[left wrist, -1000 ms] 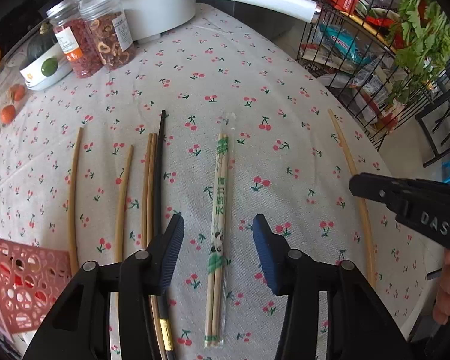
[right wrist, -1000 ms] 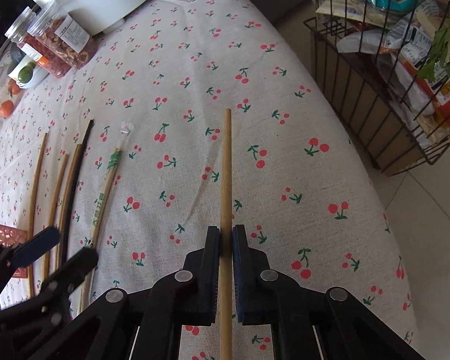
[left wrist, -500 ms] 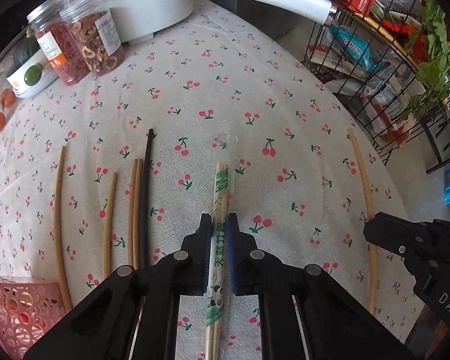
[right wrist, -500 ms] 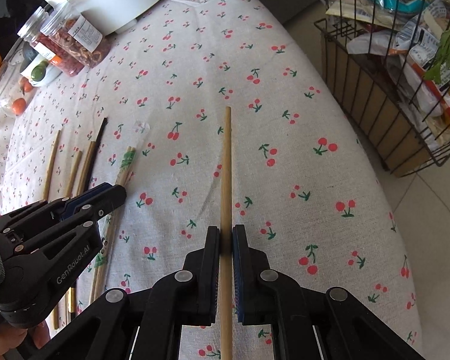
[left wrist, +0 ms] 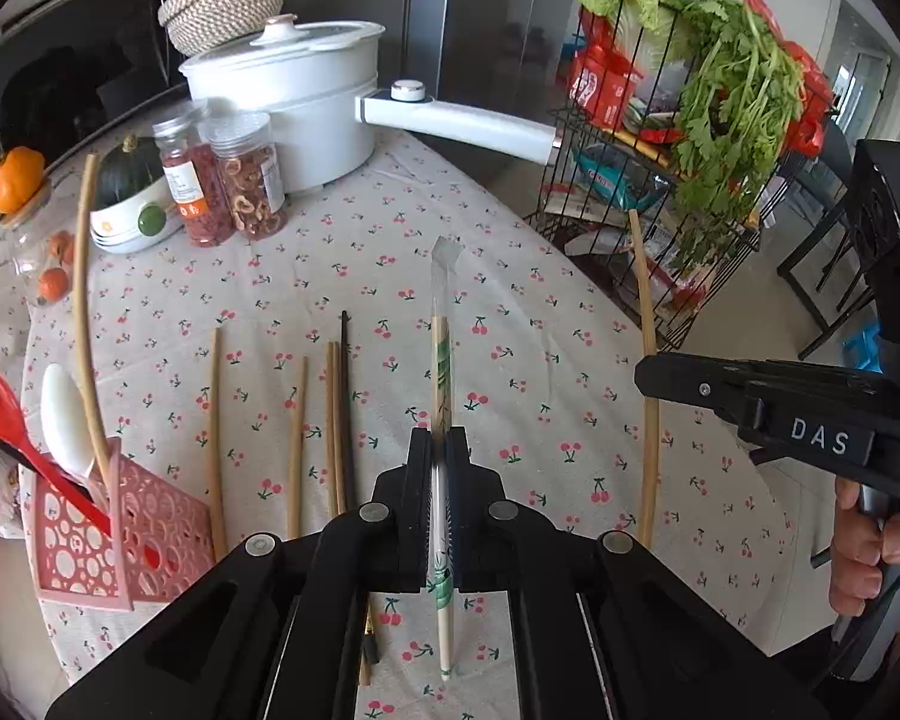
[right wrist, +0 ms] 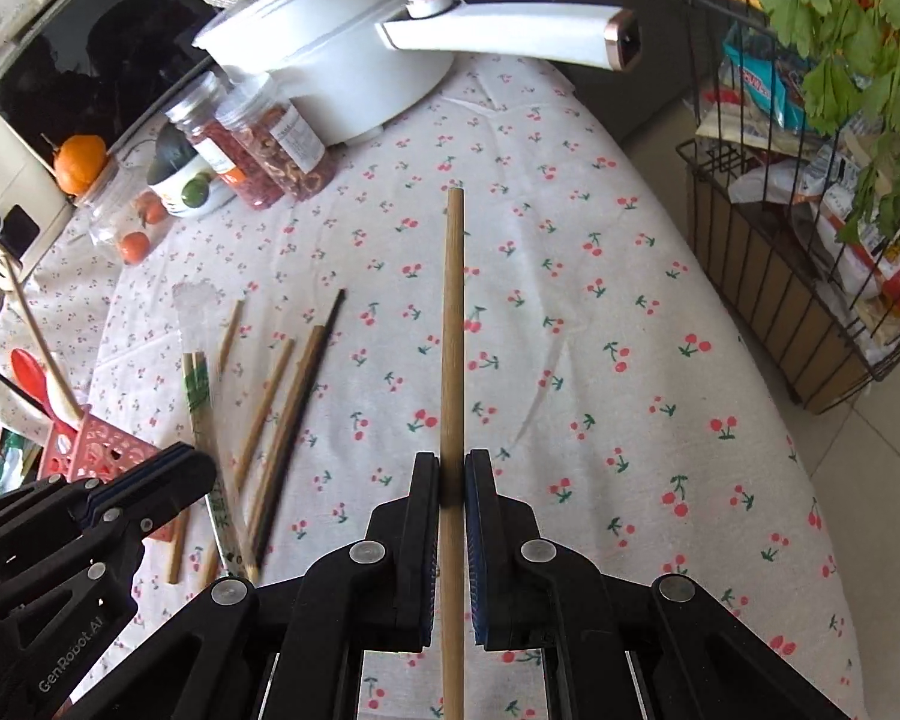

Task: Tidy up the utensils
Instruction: 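Lift both held chopsticks and carry them toward the pink basket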

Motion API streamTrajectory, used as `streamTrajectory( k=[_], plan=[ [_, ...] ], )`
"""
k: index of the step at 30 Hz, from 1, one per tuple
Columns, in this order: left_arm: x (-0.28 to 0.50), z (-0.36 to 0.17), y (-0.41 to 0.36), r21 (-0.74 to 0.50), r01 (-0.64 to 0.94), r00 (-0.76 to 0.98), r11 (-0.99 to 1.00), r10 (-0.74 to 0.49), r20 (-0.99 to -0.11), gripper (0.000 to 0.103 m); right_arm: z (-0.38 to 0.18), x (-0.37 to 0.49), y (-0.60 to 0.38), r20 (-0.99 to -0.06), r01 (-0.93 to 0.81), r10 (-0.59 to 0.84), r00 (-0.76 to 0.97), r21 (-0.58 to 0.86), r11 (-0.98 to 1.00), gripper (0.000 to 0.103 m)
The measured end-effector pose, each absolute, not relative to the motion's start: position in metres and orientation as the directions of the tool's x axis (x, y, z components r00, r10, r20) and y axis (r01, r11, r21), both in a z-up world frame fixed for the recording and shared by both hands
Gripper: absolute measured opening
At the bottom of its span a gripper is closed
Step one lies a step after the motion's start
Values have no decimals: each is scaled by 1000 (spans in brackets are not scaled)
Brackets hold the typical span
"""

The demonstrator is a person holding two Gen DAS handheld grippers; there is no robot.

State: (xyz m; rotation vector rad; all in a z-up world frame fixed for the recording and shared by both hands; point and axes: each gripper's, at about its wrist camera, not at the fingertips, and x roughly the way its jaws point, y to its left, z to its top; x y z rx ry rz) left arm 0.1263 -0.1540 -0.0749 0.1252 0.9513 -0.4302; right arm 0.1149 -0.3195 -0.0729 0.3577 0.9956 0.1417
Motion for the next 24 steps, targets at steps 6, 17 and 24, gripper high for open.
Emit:
streamTrajectory(
  k=[6, 17, 24],
  plan=[
    [96, -57, -127, -129, 413, 543, 901, -358, -760, 4, -53, 97, -305, -750, 1, 297, 591, 369, 929, 7],
    [51, 11, -59, -179, 396, 718, 901, -425, -551, 3, -13, 80, -281, -656, -89, 306, 690, 343, 935, 7],
    [38, 57, -16, -180, 340, 830, 923, -384, -405, 0, 24, 73, -266, -549, -156, 349, 759, 367, 917, 6]
  ],
)
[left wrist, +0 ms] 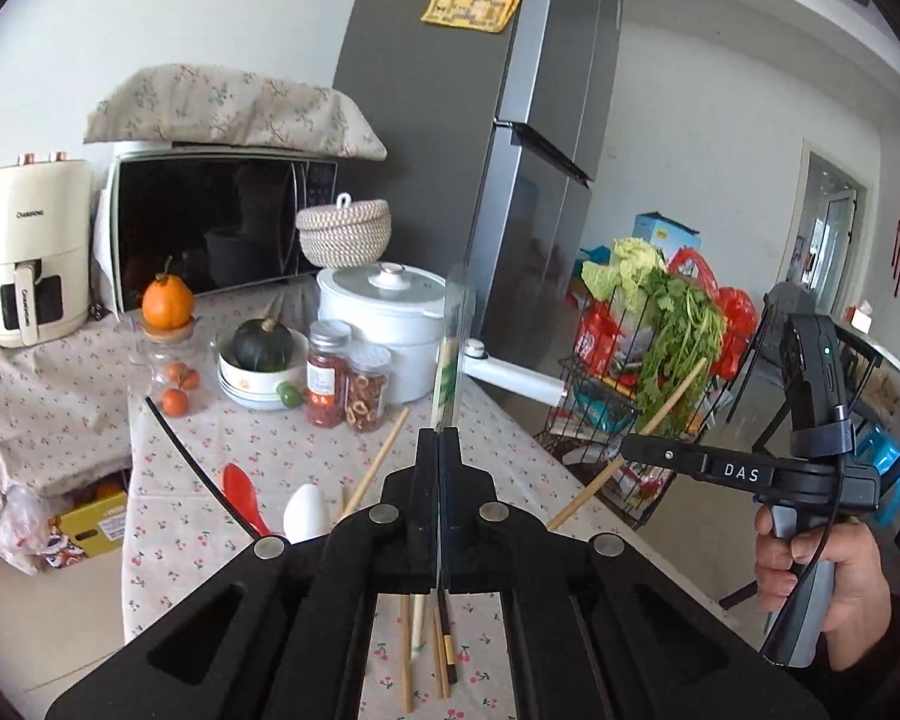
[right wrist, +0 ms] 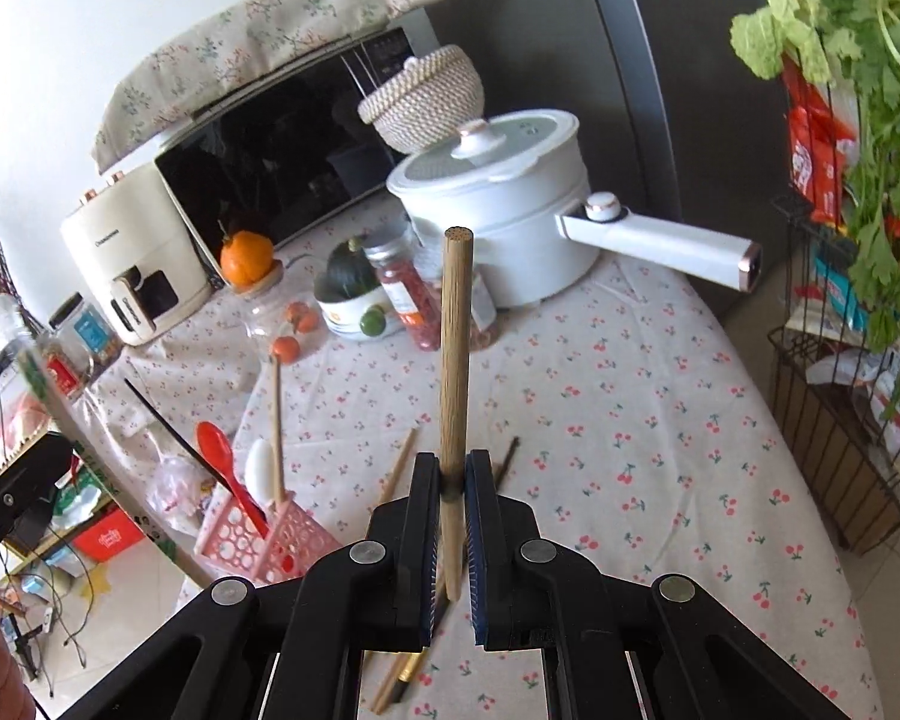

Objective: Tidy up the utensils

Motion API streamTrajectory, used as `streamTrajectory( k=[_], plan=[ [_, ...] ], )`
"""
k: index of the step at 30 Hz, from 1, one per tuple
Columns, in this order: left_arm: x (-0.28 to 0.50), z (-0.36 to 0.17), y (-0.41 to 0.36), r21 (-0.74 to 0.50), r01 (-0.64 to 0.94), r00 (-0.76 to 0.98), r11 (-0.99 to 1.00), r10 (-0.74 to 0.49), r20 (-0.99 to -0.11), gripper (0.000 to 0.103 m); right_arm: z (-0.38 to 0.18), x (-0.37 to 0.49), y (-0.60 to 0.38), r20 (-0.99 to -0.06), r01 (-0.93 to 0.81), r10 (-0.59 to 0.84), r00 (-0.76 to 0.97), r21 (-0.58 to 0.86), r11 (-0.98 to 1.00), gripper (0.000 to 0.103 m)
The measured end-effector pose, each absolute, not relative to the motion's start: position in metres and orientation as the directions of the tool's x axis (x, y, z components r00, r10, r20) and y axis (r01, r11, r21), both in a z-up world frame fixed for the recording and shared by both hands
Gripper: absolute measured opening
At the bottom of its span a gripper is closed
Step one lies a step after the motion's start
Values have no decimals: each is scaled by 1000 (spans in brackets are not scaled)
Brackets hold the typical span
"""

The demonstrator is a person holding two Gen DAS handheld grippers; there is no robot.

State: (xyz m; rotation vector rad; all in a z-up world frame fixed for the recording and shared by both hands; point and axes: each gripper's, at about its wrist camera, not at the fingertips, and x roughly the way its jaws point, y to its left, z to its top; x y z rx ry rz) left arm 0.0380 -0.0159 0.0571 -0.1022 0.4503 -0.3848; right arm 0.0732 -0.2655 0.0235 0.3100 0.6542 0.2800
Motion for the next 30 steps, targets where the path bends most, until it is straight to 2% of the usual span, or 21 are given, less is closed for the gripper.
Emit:
streamTrajectory(
  k=[3, 5, 8, 13, 14, 15, 17, 24, 25, 27, 30],
  plan=[
    [39, 67, -1, -187, 310, 855, 932, -359, -373, 0, 35, 72, -256, -510, -189, 377, 773, 382, 904, 6],
    [45, 65, 6, -191, 299, 853, 935, -352, -385, 0, 39, 74, -247, -493, -211, 396, 775, 389, 897, 6],
    [59, 52, 15, -264, 296, 793, 918, -390, -469, 0, 40, 79, -231, -496, -231, 414, 763, 388, 892, 7],
    [67, 16, 9, -278, 312, 647, 908, -418, -638, 4, 30, 87, -214, -536, -246, 424, 730, 372, 895, 7],
    [68, 6, 5, -262, 326, 606, 908, -414, -680, 15, 27, 88, -213, -547, -247, 421, 724, 364, 898, 7],
    [68, -6, 1, -255, 335, 567, 907, -410, -714, 35, 24, 89, -213, -559, -247, 417, 716, 356, 901, 7],
    [67, -31, -3, -260, 342, 506, 903, -410, -759, 57, 17, 88, -216, -582, -243, 410, 703, 345, 907, 7],
    [76, -118, -20, -217, 345, 339, 913, -337, -878, 57, -3, 88, -238, -630, -207, 394, 670, 351, 913, 7],
    [78, -125, -23, -205, 354, 334, 913, -328, -884, 56, -4, 87, -241, -633, -201, 393, 667, 354, 913, 7],
    [82, -137, -28, -208, 365, 309, 908, -329, -892, 46, -6, 87, -246, -636, -194, 389, 666, 356, 914, 7],
    [90, -152, -34, -200, 365, 280, 909, -312, -908, 39, -8, 86, -251, -640, -186, 384, 665, 356, 916, 7]
  ],
)
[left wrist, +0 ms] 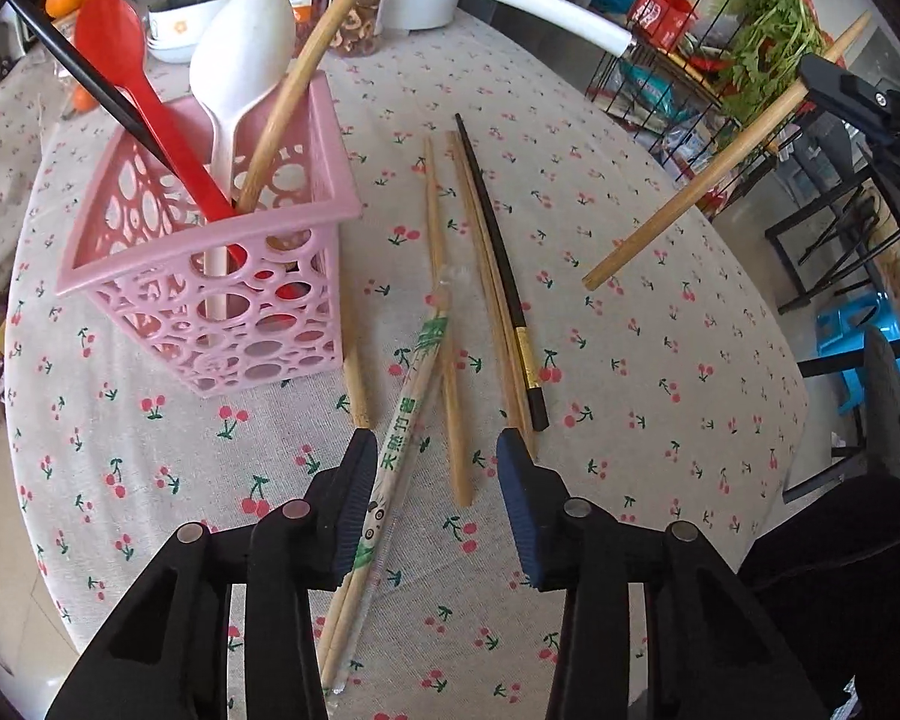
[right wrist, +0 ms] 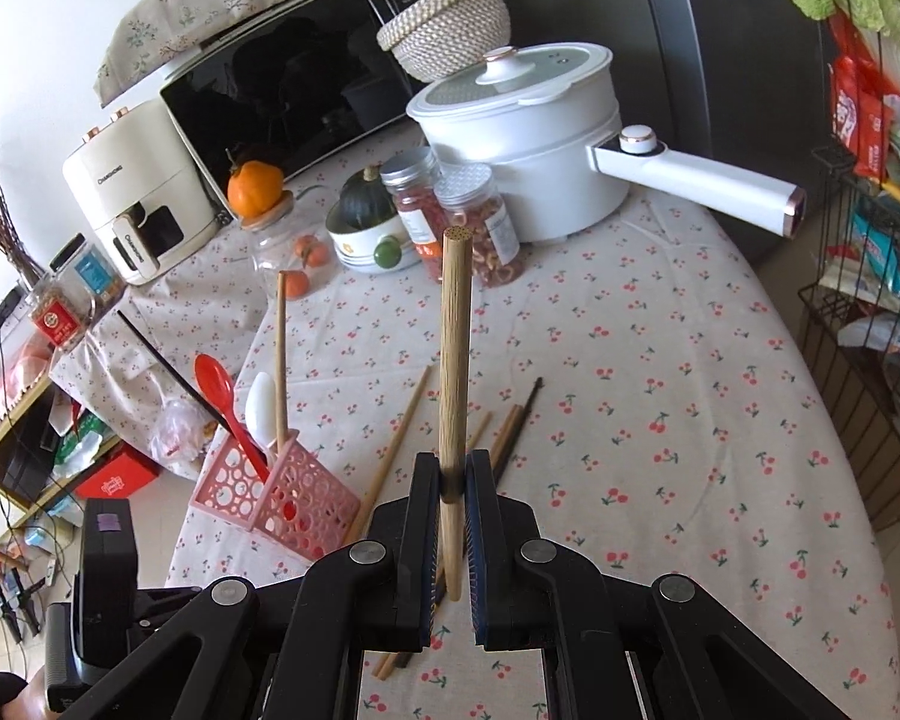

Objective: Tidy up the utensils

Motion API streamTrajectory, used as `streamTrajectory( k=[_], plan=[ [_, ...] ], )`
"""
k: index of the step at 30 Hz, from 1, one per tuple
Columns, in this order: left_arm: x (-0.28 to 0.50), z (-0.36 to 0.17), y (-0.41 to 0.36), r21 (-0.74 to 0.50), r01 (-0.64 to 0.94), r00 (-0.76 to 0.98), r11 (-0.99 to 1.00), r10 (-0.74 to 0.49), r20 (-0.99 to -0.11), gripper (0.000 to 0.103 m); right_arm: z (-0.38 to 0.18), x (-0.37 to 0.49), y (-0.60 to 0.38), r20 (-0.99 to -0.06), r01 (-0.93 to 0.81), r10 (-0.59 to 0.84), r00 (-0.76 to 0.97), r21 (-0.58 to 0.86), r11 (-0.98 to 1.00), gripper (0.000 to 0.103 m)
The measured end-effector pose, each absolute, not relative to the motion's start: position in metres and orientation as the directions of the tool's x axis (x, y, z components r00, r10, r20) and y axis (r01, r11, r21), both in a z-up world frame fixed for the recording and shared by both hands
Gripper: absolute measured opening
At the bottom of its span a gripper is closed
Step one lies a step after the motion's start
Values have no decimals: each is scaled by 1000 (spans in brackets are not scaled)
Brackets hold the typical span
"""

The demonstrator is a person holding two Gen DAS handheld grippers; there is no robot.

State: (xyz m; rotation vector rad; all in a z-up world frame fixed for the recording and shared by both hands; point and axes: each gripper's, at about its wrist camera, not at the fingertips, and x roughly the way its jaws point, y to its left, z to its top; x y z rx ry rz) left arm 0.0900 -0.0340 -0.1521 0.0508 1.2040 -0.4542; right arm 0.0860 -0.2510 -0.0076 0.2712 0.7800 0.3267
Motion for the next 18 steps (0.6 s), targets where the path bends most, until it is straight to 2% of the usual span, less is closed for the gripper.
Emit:
streamTrajectory(
  k=[2, 7, 11, 14, 18],
  plan=[
    [93, -162, -34, -194, 349, 251, 917, -291, -923, 33, -8, 85, -254, -643, -182, 381, 665, 356, 917, 7],
    [95, -169, -37, -187, 347, 222, 919, -274, -936, 25, -12, 85, -259, -653, -178, 378, 657, 352, 919, 7],
    [95, -169, -41, -162, 350, 218, 923, -248, -944, 7, -12, 85, -259, -653, -176, 379, 656, 356, 918, 7],
    [90, -165, -46, -141, 366, 250, 920, -243, -937, 6, -11, 85, -256, -650, -178, 381, 657, 358, 917, 7],
    [77, -134, -44, -161, 393, 327, 905, -302, -895, 5, -7, 82, -251, -638, -191, 387, 666, 356, 915, 7]
  ],
)
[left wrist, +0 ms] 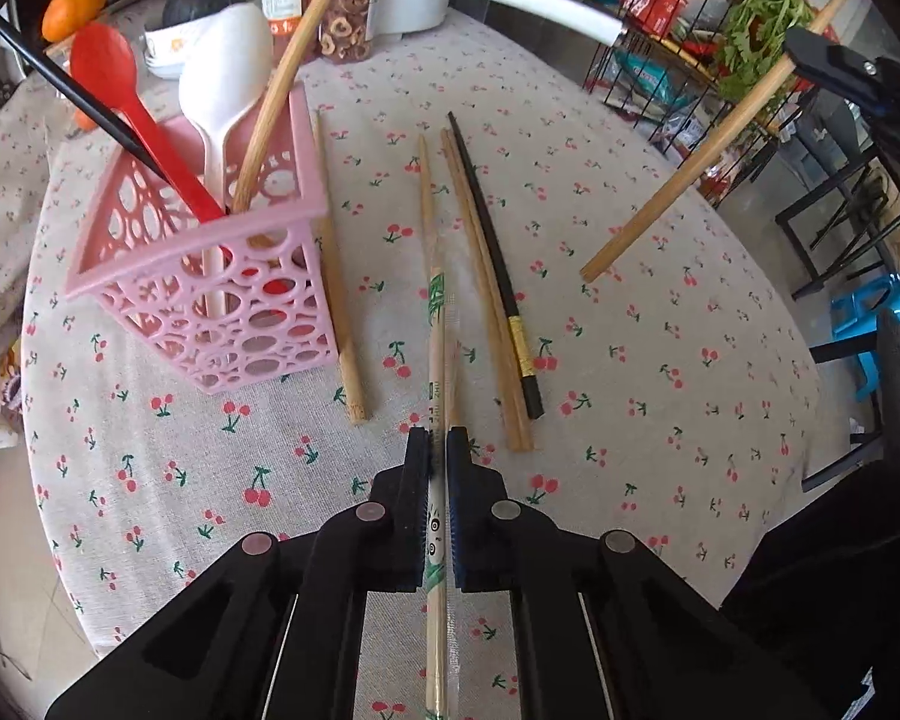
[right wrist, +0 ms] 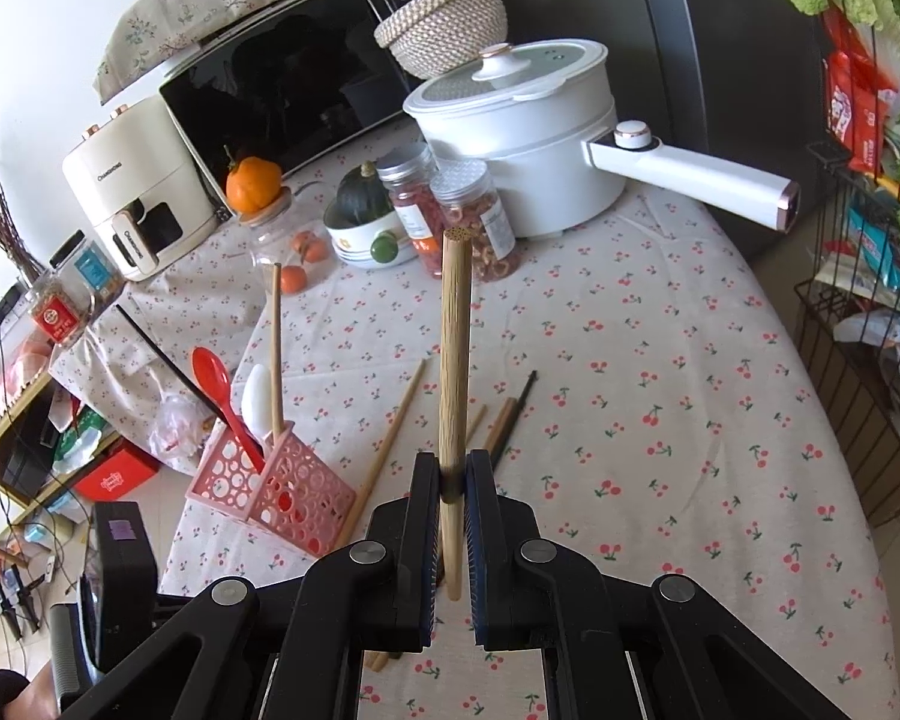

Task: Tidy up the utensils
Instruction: 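Lower the wrapped chopsticks into the basket with the left tool while the right tool lowers its wooden chopstick in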

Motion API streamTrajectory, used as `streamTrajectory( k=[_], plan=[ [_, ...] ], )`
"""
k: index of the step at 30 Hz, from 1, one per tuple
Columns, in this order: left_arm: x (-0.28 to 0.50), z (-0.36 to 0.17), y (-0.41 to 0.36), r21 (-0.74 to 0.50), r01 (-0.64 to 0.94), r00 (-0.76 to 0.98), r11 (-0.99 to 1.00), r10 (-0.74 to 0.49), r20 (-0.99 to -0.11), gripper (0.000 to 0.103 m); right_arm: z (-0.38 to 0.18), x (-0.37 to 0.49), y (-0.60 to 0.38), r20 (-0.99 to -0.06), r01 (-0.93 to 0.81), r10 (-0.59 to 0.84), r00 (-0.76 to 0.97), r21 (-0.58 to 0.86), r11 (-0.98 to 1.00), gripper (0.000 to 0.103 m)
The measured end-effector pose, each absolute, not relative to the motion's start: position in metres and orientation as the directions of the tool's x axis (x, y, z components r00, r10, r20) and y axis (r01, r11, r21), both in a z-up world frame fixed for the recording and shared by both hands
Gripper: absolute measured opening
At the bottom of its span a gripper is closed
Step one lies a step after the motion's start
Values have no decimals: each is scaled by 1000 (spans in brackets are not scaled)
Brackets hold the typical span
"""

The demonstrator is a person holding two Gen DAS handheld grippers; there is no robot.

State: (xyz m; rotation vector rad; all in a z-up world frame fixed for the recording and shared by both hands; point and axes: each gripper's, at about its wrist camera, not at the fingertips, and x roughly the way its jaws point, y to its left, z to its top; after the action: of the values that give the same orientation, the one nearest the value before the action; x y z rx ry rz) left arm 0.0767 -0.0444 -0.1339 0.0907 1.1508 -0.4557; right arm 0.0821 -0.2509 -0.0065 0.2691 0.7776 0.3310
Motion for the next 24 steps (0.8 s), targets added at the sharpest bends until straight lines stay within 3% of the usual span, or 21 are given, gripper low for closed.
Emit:
streamTrajectory(
  k=[5, 11, 19, 24],
  plan=[
    [57, -81, -41, -186, 437, 458, 880, -396, -796, 5, 5, 75, -245, -603, -218, 404, 688, 359, 907, 7],
    [51, -25, -12, -226, 407, 644, 885, -454, -615, 5, 20, 70, -238, -557, -242, 426, 713, 374, 895, 7],
    [79, 10, 20, -215, 267, 865, 939, -332, -376, 5, 35, 72, -222, -499, -281, 474, 726, 414, 866, 7],
    [107, 5, 22, -178, 183, 934, 967, -228, -276, 5, 44, 78, -209, -456, -318, 519, 723, 447, 836, 7]
  ],
)
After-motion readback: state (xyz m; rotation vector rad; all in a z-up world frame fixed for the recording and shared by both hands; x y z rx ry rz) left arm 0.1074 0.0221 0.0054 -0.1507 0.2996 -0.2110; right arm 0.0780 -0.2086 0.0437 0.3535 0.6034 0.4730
